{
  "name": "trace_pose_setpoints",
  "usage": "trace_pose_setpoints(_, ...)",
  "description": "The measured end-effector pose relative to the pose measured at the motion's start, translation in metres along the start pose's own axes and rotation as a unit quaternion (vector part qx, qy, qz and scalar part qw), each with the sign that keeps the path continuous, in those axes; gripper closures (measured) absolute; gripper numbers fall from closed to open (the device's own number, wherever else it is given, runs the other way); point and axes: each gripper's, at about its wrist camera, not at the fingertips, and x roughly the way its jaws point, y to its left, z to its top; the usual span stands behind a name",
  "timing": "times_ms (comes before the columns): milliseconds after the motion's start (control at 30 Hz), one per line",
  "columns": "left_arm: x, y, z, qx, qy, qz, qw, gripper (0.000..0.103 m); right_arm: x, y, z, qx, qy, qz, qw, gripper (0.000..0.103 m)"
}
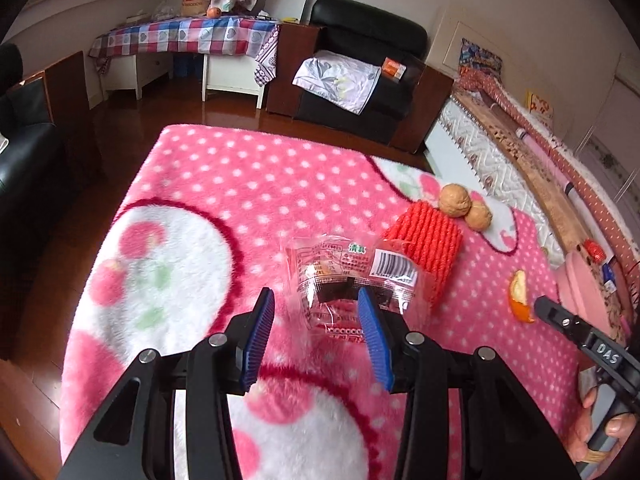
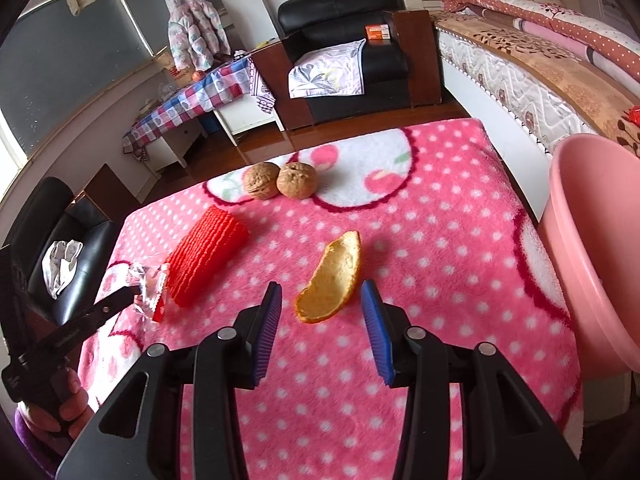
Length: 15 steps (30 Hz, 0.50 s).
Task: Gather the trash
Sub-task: 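Grasp the clear plastic packaging with the left tool while the right tool grasps the orange peel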
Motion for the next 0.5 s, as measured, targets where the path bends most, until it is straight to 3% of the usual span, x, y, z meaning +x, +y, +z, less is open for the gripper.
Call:
trace_pose_setpoints(233, 0.008, -0.007, 0.0, 0.008, -0.005, 0.001, 1.0, 0.083, 0.019, 0.0, 0.002, 0.007, 0.018, -0.004, 1.0, 0.061)
trace_pose_setpoints(500, -0.008, -0.007, -0.006, -0.009, -0.01, -0.009, 0.9999, 0.086, 0.029, 0.013, 0.004, -0.004, 0.024, -0.002, 1.0, 0.061)
